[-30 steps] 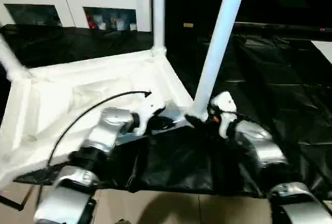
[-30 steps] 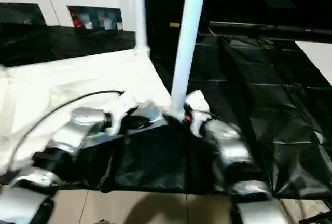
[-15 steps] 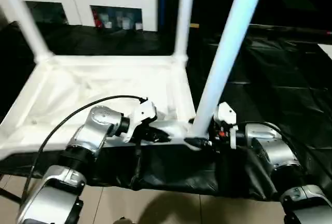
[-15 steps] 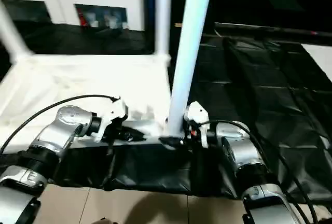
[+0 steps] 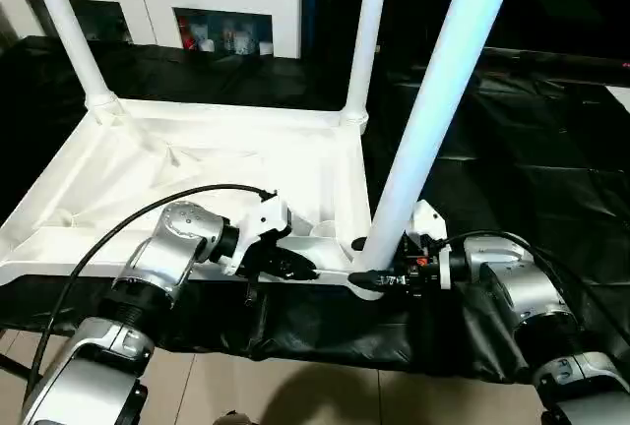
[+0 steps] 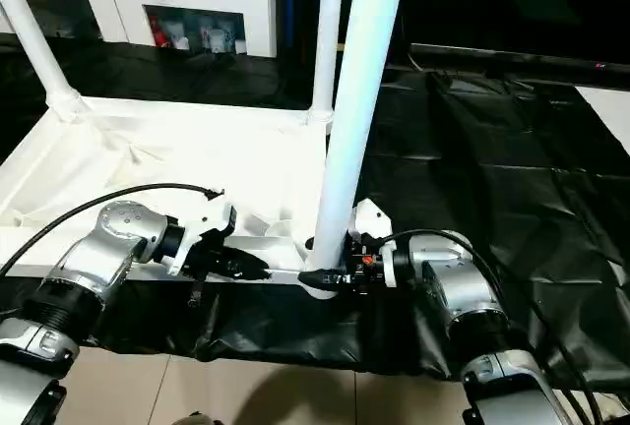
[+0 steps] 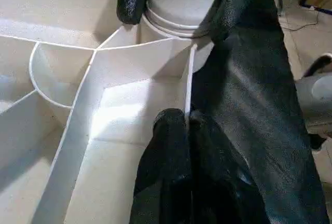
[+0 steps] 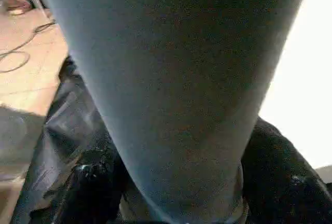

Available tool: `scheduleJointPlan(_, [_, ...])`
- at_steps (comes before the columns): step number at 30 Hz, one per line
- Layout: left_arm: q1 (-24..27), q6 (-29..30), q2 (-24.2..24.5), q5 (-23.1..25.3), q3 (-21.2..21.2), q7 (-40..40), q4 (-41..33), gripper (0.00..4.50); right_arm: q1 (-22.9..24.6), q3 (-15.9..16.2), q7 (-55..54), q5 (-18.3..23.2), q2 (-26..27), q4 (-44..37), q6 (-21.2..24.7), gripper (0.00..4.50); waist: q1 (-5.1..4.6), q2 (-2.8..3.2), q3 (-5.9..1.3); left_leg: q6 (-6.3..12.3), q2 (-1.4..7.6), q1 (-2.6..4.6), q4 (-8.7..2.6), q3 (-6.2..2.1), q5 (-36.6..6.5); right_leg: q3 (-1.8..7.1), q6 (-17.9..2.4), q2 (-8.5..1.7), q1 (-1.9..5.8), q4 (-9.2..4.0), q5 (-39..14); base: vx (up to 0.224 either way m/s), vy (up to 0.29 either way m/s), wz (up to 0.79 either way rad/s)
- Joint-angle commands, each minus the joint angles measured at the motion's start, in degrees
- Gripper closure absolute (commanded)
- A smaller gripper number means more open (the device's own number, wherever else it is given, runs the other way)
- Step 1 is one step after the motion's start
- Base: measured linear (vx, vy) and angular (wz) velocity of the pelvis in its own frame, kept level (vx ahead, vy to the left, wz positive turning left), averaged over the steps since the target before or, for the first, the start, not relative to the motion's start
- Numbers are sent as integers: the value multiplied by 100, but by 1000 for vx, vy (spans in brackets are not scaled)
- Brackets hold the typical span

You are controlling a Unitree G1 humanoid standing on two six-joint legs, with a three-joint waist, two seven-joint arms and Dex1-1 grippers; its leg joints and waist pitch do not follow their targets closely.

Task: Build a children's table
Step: Rotate leg to tighten

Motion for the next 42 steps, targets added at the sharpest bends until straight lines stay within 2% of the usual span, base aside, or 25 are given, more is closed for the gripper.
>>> scheduleJointPlan(1, [-186, 95, -344, 51, 181, 1053, 107, 450, 9, 319, -893, -438, 488, 395, -113, 189, -23, -7, -279, 101, 160, 26, -373, -68, -1590, 226, -1256, -314, 248, -404, -1535, 0, 0, 0])
scheduleJointPlan(2, [-238, 119, -465, 82, 213, 1331, 189, 450, -44, 189, -1447, -486, 638, 582, -96, 189, -45, -6, -266, 63, 150, 26, -381, -71, -1713, 226, -1191, -314, 238, -430, -1781, 0, 0, 0])
scheduleJointPlan(3, [-276, 113, -576, 116, 233, 1568, 260, 450, -87, 73, -1948, -504, 785, 714, -36, 189, -83, -4, -248, -45, 142, 57, -398, -104, -1948, 216, -1025, -343, 215, -493, -2393, -58, 0, -6])
scheduleJointPlan(4, [-287, 112, -616, 127, 240, 1649, 282, 450, -103, 24, -2129, -500, 844, 756, -3, 189, -118, -10, -255, -116, 139, 68, -404, -126, -2032, 218, -894, -351, 204, -524, -2685, 0, 0, 0])
scheduleJointPlan(6, [-302, 154, -774, 150, 263, 1917, 302, 450, -146, -181, -2780, -430, 1104, 858, 113, 189, -151, -6, -260, -125, 148, 85, -413, -139, -2124, 226, -828, -346, 178, -544, -2712, 0, 0, 0])
scheduleJointPlan(8, [-305, 216, -899, 162, 286, 2127, 286, 450, -172, -340, -3192, -335, 1318, 890, 200, 189, -178, -7, -254, -111, 143, 58, -428, -148, -2177, 218, -806, -330, 184, -543, -2686, 0, 0, 0])
scheduleJointPlan(10, [-320, 321, -1139, 184, 320, 2514, 257, 450, -245, -505, -3880, -254, 1712, 1014, 280, 189, -172, -5, -263, -91, 147, 85, -417, -136, -2220, 230, -829, -328, 152, -549, -2580, 0, 0, 0])
scheduleJointPlan(13, [-319, 323, -1330, 273, 321, 2881, 229, 450, -326, -474, -4157, -301, 1950, 1189, 236, 189, -178, 12, -265, -99, 139, 81, -419, -130, -2240, 232, -863, -323, 148, -543, -2455, 0, 0, 0])
scheduleJointPlan(14, [-254, 352, -1433, 264, 275, 2884, 119, 450, -370, -354, -4211, -428, 2064, 1259, 106, 189, -168, 15, -265, -78, 140, 76, -417, -122, -2213, 237, -860, -319, 149, -543, -2366, 0, 0, 0])
scheduleJointPlan(16, [-254, 352, -1433, 264, 275, 2884, 119, 450, -370, -354, -4211, -428, 2064, 1259, 106, 189, -162, 12, -276, -52, 135, 70, -413, -116, -2158, 241, -868, -316, 159, -531, -2269, 0, 0, 0])
scheduleJointPlan(17, [-182, 381, -1438, 221, 217, 2735, 6, 450, -400, -421, -4313, -427, 2080, 1271, -29, 133, -168, 26, -281, -28, 139, 44, -416, -113, -2086, 246, -905, -313, 174, -514, -2084, 0, 0, 0])
scheduleJointPlan(18, [-154, 384, -1427, 199, 195, 2665, -38, 450, -424, -491, -4452, -427, 2076, 1289, -79, 133, -166, 28, -286, -30, 137, 41, -414, -112, -2043, 244, -916, -309, 181, -502, -2015, 0, 0, 0])
scheduleJointPlan(19, [-131, 389, -1412, 194, 188, 2654, -70, 450, -443, -520, -4459, -437, 2033, 1292, -102, 119, -160, 76, -291, -41, 141, 48, -418, -115, -2022, 247, -939, -311, 179, -491, -1933, 0, 0, 0])
scheduleJointPlan(20, [-110, 383, -1387, 171, 188, 2598, -93, 450, -452, -530, -4442, -458, 1967, 1279, -112, 119, -173, 69, -296, -37, 140, 46, -412, -107, -2000, 245, -992, -294, 186, -480, -1756, 0, 0, 0])
scheduleJointPlan(21, [-92, 366, -1365, 152, 185, 2536, -107, 450, -451, -536, -4398, -460, 1913, 1257, -103, 119, -174, 59, -306, -11, 133, 39, -403, -95, -1923, 246, -1039, -284, 199, -460, -1573, 0, 0, 0])
scheduleJointPlan(24, [-48, 309, -1313, 122, 168, 2380, -139, 450, -409, -489, -4148, -465, 1769, 1149, -124, 75, -164, 59, -305, 53, 125, 31, -397, -82, -1819, 243, -1075, -280, 220, -454, -1457, 0, 0, 0])
scheduleJointPlan(25, [-28, 301, -1289, 99, 161, 2287, -171, 450, -402, -459, -4006, -460, 1702, 1130, -114, 72, -162, 58, -306, 63, 125, 29, -397, -83, -1798, 243, -1076, -284, 224, -452, -1449, 0, 0, 0])
scheduleJointPlan(27, [20, 210, -1156, 33, 100, 1911, -266, 450, -356, -291, -3346, -464, 1456, 1050, -245, 72, -147, 93, -319, 110, 131, 28, -382, -82, -1730, 238, -1122, -287, 245, -439, -1336, 0, 0, 0])
scheduleJointPlan(28, [31, 204, -1110, 14, 76, 1789, -292, 450, -343, -241, -3142, -459, 1385, 1025, -273, 72, -153, 79, -317, 137, 132, 20, -378, -76, -1708, 238, -1148, -280, 247, -437, -1256, 0, 0, 0])
scheduleJointPlan(30, [54, 223, -982, -29, 11, 1476, -350, 450, -301, -108, -2616, -454, 1204, 942, -398, 72, -151, 87, -319, 199, 132, 13, -370, -71, -1581, 236, -1251, -277, 261, -410, -1028, 0, 0, 0])
scheduleJointPlan(33, [75, 221, -791, -59, -69, 1080, -412, 450, -223, 42, -1813, -385, 953, 745, -522, 72, -116, 96, -310, 279, 148, 5, -357, -52, -1546, 221, -1315, -261, 273, -398, -1011, 0, 0, 0])
scheduleJointPlan(40, [-21, 216, -377, -69, -125, 337, -275, 450, -160, 269, -261, -172, 446, 411, -400, 72, -98, 69, -298, 290, 167, 24, -361, -54, -1662, 221, -1363, -276, 262, -405, -1290, 0, 0, 0])
scheduleJointPlan(41, [-28, 226, -306, -79, -141, 190, -273, 450, -141, 302, -11, -108, 374, 347, -307, 89, -96, 53, -295, 291, 167, 15, -362, -53, -1658, 223, -1345, -276, 261, -407, -1346, 0, 0, 0])
scheduleJointPlan(42, [-30, 224, -301, -78, -141, 183, -270, 450, -138, 307, 13, -101, 368, 339, -294, 99, -88, 65, -296, 294, 171, 14, -364, -58, -1626, 225, -1341, -283, 263, -401, -1357, 0, 0, 0])
